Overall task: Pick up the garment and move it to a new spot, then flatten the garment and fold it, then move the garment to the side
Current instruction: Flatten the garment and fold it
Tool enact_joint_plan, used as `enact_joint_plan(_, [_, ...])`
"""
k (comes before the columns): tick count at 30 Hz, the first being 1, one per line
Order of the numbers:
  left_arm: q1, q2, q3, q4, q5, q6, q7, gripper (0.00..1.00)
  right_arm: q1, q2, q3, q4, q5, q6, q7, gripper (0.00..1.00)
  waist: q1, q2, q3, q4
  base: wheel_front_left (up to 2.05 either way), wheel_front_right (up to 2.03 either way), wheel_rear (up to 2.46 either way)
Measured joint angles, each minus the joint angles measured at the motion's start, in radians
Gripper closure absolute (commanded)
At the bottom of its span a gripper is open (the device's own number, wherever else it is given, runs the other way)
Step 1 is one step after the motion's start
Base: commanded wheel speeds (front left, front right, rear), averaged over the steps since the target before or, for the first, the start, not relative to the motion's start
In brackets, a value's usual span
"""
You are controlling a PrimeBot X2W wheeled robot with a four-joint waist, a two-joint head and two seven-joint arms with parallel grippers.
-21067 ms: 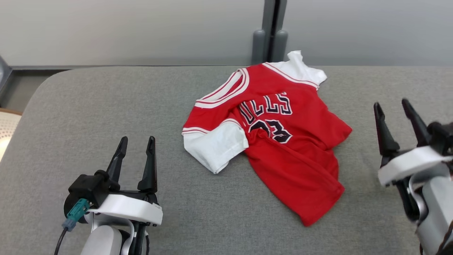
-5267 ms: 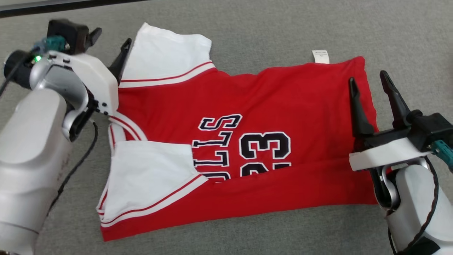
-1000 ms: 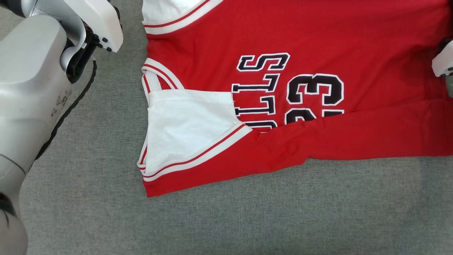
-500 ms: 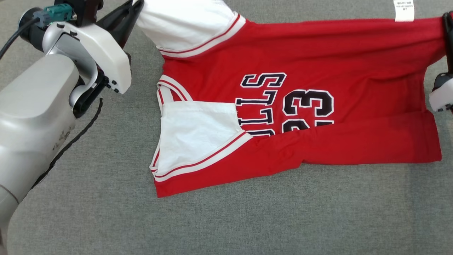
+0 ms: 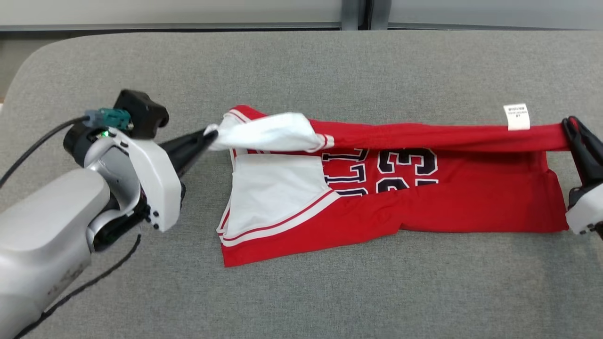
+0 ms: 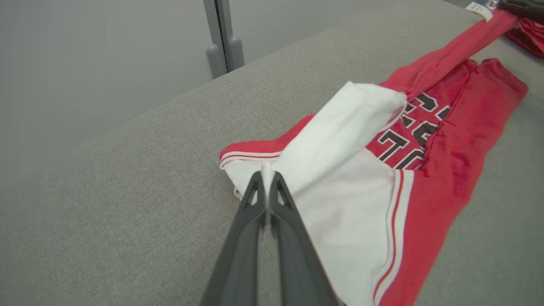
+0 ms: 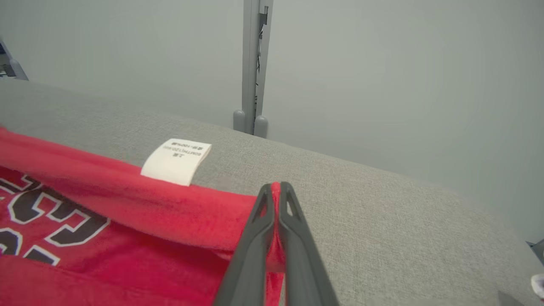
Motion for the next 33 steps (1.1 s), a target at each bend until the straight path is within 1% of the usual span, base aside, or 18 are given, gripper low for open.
enact_joint_plan(3, [0.055, 0.040, 0.000, -0.093, -0.007, 0.000, 0.052, 1.00, 0.031, -0.034, 0.058, -0.006, 0.035, 0.000, 0.000, 1.00, 0.0000, 0.0000, -0.022, 0.003, 0.00, 0.00, 0.00])
enact_joint_plan(4, [0.089, 0.062, -0.001, -0.143, -0.010, 0.000, 0.085, 1.00, 0.046, -0.052, 0.103, -0.015, 0.065, 0.000, 0.012, 1.00, 0.0000, 0.0000, -0.035, 0.002, 0.00, 0.00, 0.00])
enact_joint_plan(8, [0.147, 0.087, -0.001, -0.214, -0.009, 0.000, 0.151, 1.00, 0.056, -0.100, 0.202, -0.030, 0.086, 0.000, 0.048, 1.00, 0.0000, 0.0000, -0.049, -0.003, 0.00, 0.00, 0.00])
enact_joint_plan(14, [0.189, 0.097, -0.001, -0.249, -0.007, 0.000, 0.186, 1.00, 0.047, -0.133, 0.295, -0.049, 0.140, 0.000, 0.071, 1.00, 0.0000, 0.0000, -0.061, -0.016, 0.00, 0.00, 0.00])
enact_joint_plan(21, [0.216, 0.103, 0.000, -0.261, -0.042, 0.000, 0.236, 1.00, 0.033, -0.168, 0.383, -0.064, 0.196, 0.000, 0.098, 1.00, 0.0000, 0.0000, -0.069, -0.027, 0.00, 0.00, 0.00])
enact_joint_plan(22, [0.226, 0.103, -0.001, -0.264, -0.044, 0.000, 0.248, 1.00, 0.033, -0.171, 0.395, -0.065, 0.205, 0.000, 0.102, 0.66, 0.0000, 0.0000, -0.070, -0.028, 0.00, 0.00, 0.00])
enact_joint_plan(23, [0.235, 0.102, -0.001, -0.263, -0.053, 0.000, 0.258, 1.00, 0.031, -0.174, 0.405, -0.064, 0.214, 0.000, 0.113, 0.12, 0.0000, 0.0000, -0.071, -0.029, 0.00, 0.00, 0.00])
enact_joint_plan(24, [0.241, 0.102, -0.002, -0.259, -0.065, 0.000, 0.267, 1.00, 0.028, -0.180, 0.420, -0.064, 0.217, 0.000, 0.119, 0.00, 0.0000, 0.0000, -0.073, -0.030, 0.00, 0.00, 0.00])
enact_joint_plan(25, [0.244, 0.101, -0.002, -0.254, -0.072, 0.000, 0.272, 0.75, 0.028, -0.186, 0.429, -0.064, 0.223, 0.000, 0.123, 0.00, 0.0000, 0.0000, -0.074, -0.030, 0.00, 0.00, 0.00])
enact_joint_plan(26, [0.245, 0.100, -0.001, -0.250, -0.081, 0.000, 0.278, 0.00, 0.027, -0.192, 0.435, -0.063, 0.232, 0.000, 0.123, 0.00, 0.0000, 0.0000, -0.075, -0.031, 0.00, 0.00, 0.00])
enact_joint_plan(29, [0.245, 0.092, -0.001, -0.238, -0.089, 0.000, 0.272, 0.00, 0.014, -0.208, 0.440, -0.046, 0.248, 0.000, 0.120, 0.00, 0.0000, 0.0000, -0.080, -0.031, 0.00, 0.00, 0.00])
enact_joint_plan(33, [0.245, 0.089, 0.002, -0.219, -0.096, 0.000, 0.229, 0.00, 0.003, -0.217, 0.431, -0.011, 0.268, 0.000, 0.104, 0.00, 0.0000, 0.0000, -0.088, -0.032, 0.00, 0.00, 0.00])
